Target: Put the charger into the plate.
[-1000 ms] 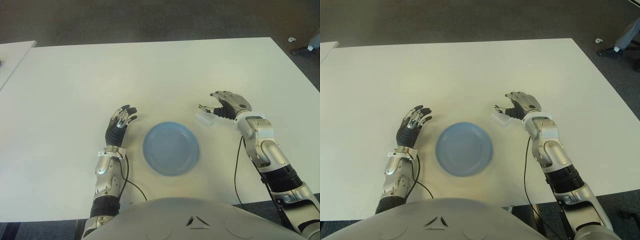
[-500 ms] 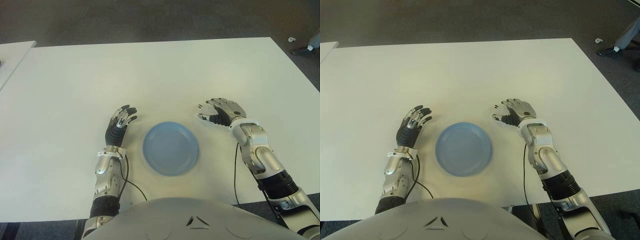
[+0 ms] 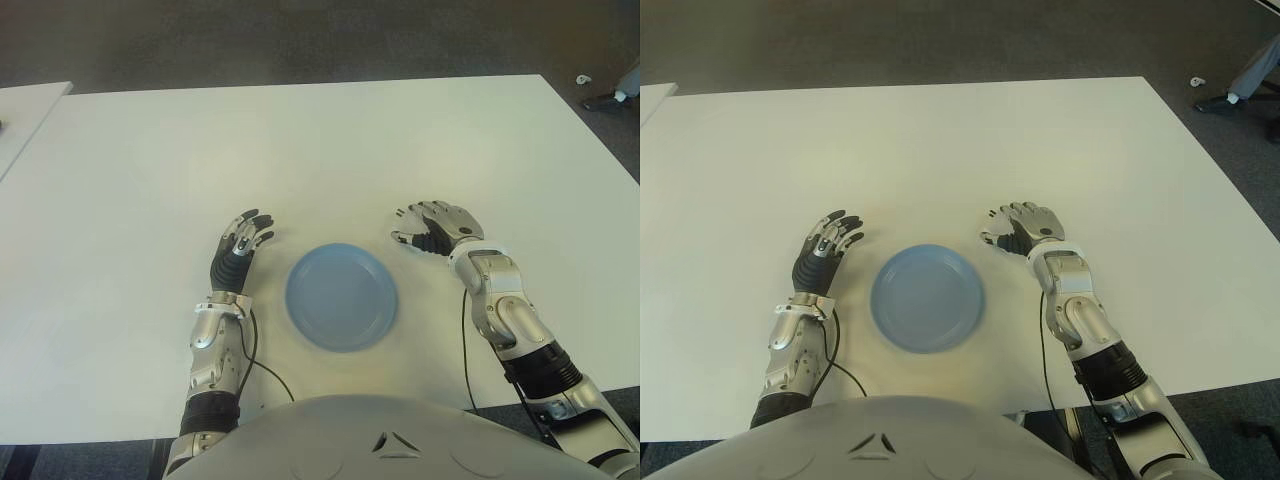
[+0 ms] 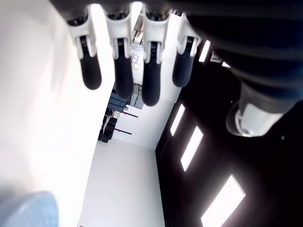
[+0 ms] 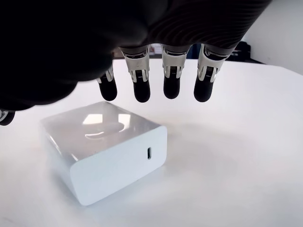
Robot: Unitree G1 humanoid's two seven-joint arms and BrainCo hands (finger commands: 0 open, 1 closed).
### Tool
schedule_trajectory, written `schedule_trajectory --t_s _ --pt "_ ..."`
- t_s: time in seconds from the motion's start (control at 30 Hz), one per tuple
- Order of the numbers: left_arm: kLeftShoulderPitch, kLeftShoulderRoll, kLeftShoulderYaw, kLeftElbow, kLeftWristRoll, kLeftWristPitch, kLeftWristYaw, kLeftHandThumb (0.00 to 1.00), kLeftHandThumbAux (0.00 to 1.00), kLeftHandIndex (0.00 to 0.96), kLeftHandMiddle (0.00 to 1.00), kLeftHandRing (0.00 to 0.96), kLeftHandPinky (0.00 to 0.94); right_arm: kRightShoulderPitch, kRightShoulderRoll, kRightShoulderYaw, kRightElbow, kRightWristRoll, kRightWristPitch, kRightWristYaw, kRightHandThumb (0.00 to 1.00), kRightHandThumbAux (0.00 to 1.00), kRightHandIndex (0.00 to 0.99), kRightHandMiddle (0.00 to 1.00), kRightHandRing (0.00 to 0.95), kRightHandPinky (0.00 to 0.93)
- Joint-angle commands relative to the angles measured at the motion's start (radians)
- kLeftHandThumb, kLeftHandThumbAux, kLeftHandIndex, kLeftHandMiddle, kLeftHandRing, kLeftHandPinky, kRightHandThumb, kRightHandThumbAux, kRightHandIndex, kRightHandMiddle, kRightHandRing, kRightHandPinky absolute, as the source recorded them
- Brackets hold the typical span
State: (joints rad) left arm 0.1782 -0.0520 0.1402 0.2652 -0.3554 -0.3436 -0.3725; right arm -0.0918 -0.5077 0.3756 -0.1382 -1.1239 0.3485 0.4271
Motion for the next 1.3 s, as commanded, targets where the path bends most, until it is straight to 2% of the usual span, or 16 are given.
schedule_trajectory --t_s 0.03,0.4,0.93,1.17,1.3 --pt "0.027 -0.005 0.0 0.02 -0.004 0.028 0.001 0.0 0.536 0.25 0.301 0.271 0.249 0.004 0.013 0.017 0.029 -0.011 0.014 0.017 0.239 0.107 0.0 0.0 0.0 0.0" --pt "0.029 -0.003 0.003 0.014 -0.001 0.03 0.007 0.0 0.541 0.244 0.301 0.27 0.251 -0.006 0.041 0.02 0.095 -0.001 0.014 -0.014 0.245 0.112 0.0 0.0 0.0 0.0" --pt "0.027 0.008 0.006 0.014 0.001 0.032 0.002 0.0 0.528 0.256 0.314 0.271 0.248 -0.028 0.059 0.028 0.201 0.002 -0.009 -0.184 0.25 0.104 0.0 0.0 0.0 0.0" --pt "0.026 0.012 0.007 0.016 0.001 0.031 -0.001 0.0 0.52 0.258 0.316 0.275 0.256 -0.041 0.062 0.032 0.231 0.004 -0.012 -0.229 0.269 0.101 0.0 0.0 0.0 0.0" --pt "0.025 0.014 0.006 0.024 0.007 0.008 -0.01 0.0 0.514 0.266 0.322 0.284 0.27 -0.048 0.062 0.036 0.244 0.002 -0.012 -0.246 0.279 0.1 0.0 0.0 0.0 0.0"
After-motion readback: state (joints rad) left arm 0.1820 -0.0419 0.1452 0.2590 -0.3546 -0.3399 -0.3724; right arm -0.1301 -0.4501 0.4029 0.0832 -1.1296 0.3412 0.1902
